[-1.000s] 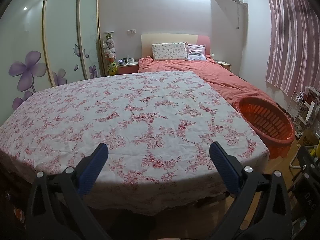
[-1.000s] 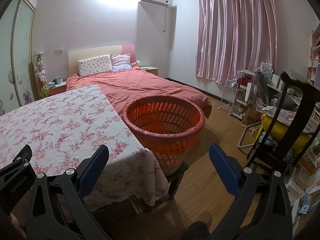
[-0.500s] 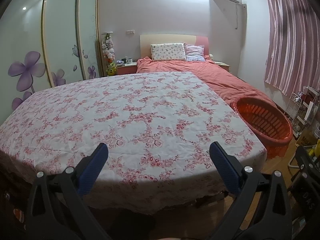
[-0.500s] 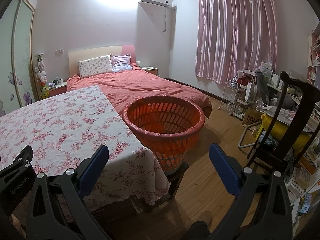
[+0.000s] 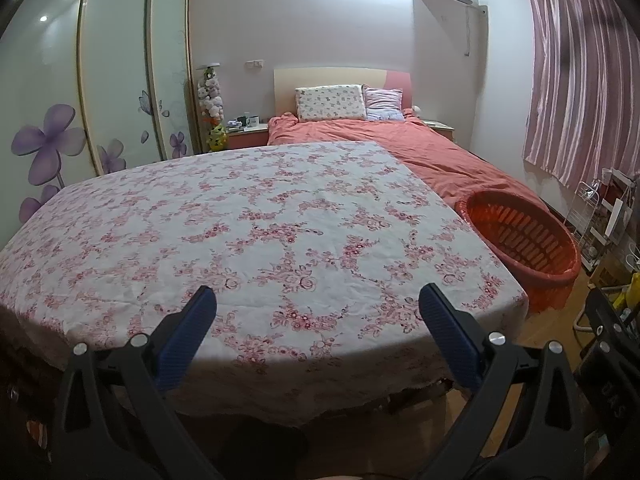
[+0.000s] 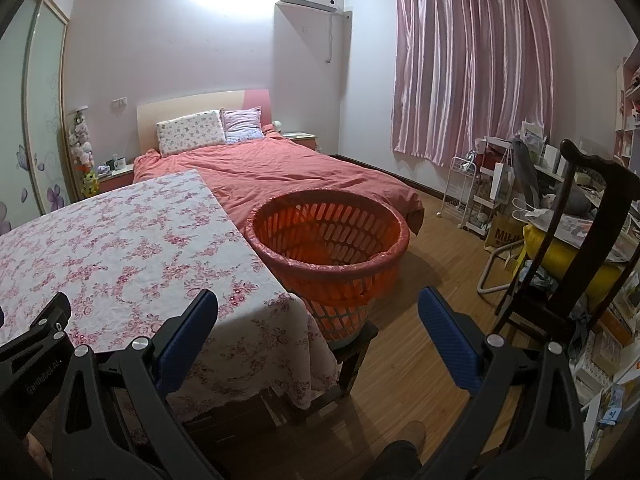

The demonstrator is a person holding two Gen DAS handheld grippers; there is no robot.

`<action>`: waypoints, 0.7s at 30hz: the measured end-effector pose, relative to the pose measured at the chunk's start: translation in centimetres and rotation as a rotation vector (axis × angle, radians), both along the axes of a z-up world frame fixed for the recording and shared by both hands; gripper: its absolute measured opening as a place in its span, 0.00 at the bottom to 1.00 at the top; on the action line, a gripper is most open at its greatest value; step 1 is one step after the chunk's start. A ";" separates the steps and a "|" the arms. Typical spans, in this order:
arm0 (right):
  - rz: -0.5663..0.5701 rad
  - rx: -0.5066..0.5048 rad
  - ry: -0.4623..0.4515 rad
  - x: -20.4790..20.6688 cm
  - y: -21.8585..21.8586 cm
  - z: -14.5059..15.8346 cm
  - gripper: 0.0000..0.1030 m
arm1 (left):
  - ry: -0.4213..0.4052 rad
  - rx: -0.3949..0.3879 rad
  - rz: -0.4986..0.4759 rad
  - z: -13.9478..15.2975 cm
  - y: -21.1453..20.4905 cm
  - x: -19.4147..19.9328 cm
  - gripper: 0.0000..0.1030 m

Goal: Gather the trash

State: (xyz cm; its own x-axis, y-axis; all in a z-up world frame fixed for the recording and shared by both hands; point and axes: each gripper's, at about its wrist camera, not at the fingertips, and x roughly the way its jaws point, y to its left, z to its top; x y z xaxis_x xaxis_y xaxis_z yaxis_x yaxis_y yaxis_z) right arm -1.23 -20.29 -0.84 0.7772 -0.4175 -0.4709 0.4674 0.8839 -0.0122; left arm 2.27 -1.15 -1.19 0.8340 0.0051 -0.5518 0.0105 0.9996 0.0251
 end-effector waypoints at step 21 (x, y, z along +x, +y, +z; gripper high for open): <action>0.003 0.003 0.000 0.0 0.0 0.0 0.96 | 0.000 0.000 0.000 0.0 0.0 0.0 0.96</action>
State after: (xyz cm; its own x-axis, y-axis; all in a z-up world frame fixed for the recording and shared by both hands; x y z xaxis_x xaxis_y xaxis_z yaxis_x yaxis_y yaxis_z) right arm -1.25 -20.28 -0.81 0.7785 -0.4143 -0.4716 0.4651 0.8852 -0.0098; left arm 2.26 -1.14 -1.21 0.8340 0.0051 -0.5518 0.0102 0.9996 0.0247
